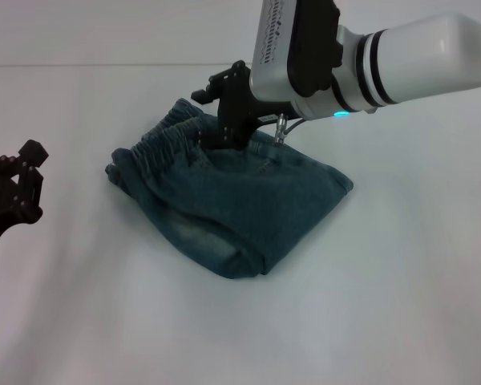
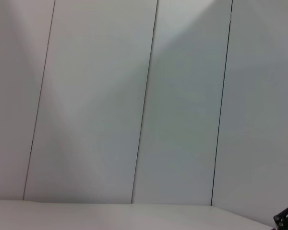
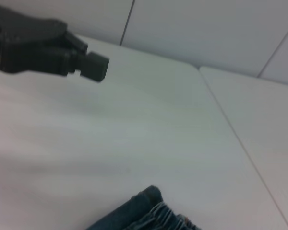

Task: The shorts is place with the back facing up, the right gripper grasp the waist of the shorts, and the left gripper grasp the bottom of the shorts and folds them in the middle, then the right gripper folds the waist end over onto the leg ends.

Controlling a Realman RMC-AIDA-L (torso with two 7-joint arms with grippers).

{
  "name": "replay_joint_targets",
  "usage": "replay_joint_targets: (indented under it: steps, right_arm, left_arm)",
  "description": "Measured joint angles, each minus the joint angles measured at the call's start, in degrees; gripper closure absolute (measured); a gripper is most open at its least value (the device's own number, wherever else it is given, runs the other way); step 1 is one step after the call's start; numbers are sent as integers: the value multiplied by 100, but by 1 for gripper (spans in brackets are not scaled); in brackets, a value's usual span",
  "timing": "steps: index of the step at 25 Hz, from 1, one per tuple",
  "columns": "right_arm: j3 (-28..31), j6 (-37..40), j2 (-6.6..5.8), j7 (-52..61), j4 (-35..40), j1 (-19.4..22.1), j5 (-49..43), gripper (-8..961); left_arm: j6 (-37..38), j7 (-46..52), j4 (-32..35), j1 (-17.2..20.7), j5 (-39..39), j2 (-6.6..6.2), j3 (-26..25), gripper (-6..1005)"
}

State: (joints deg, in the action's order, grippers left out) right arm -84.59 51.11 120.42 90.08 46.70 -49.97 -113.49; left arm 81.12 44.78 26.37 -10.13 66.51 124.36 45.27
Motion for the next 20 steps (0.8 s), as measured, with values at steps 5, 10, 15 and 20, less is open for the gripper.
replay_joint_targets:
  steps: [5, 10, 15, 20]
  right_arm:
    - [4, 21, -11, -27, 416, 324, 178, 426]
    - [230, 125, -63, -53, 1081, 1109, 720, 247]
    - [770, 755, -71, -429, 1350, 2135, 1530, 87]
    - [1139, 1546, -64, -949, 1146, 2930, 2040, 26]
  left_arm:
    - [5, 2, 17, -9, 2, -8, -4, 985]
    - [99, 91, 190, 11, 281, -32, -67, 984]
    - [508, 828, 592, 17, 1237, -75, -497, 920]
    - [827, 1821, 1147, -63, 2325, -153, -782, 651]
